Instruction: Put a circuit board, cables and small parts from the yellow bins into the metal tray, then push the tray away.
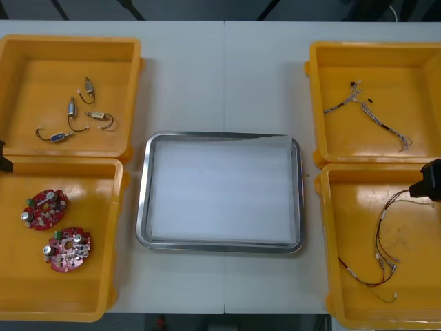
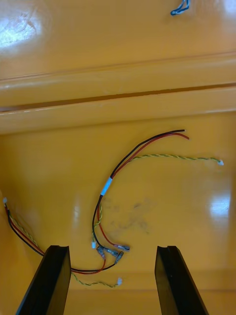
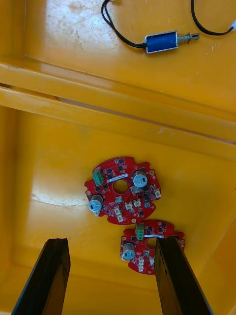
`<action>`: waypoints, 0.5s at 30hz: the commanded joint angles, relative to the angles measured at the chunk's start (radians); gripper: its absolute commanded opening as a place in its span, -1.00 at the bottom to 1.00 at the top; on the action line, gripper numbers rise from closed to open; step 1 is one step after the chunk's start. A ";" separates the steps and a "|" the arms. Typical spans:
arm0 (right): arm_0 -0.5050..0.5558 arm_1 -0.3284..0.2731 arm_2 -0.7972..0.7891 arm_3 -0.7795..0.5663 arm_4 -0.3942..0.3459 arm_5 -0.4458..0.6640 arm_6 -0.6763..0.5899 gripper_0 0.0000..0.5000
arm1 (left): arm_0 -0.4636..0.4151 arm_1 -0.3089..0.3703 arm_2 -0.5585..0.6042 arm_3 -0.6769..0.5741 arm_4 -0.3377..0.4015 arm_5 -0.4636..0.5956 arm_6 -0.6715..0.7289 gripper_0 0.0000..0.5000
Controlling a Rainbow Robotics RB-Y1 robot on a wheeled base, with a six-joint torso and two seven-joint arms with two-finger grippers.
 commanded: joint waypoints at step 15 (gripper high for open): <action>0.014 -0.030 0.118 -0.003 0.026 -0.064 -0.602 1.00 | 0.015 0.046 0.021 -0.017 -0.009 -0.009 0.000 1.00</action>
